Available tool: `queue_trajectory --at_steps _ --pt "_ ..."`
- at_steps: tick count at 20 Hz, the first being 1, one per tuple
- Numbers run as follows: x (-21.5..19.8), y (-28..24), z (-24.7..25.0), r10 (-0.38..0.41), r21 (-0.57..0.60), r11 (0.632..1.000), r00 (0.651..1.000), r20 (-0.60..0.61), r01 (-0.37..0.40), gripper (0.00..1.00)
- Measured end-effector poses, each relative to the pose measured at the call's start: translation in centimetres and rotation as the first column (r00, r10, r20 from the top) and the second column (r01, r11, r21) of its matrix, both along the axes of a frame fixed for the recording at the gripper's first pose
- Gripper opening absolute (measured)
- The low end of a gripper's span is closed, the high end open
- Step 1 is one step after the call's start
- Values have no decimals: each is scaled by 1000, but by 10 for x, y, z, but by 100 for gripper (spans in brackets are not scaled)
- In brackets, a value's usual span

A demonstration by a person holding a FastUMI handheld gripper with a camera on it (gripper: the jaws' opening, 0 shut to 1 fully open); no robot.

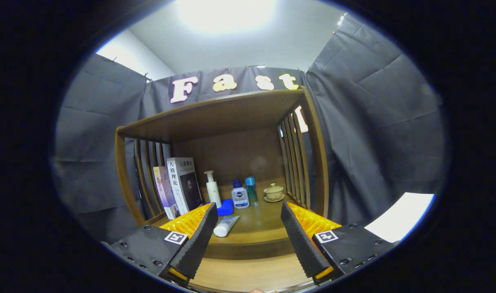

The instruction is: Pull open the drawer, take out the items inside it, and place them on the countertop above the cabinet.

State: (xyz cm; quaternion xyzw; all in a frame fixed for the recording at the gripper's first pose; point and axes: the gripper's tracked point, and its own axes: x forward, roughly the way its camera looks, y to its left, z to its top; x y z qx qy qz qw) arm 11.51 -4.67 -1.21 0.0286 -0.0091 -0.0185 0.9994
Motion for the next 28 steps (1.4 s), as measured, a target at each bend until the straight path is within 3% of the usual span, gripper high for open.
queue_trajectory --at_steps 4,13,18,28 --pt "-34 0 -30 -30 -100 995 999 -25 28 98" --pt "-92 55 -114 57 -97 993 990 -132 -70 98" --pt "-115 63 -166 5 -117 993 977 -211 -30 98" --pt "-101 87 -212 55 -119 989 960 -274 -90 98"
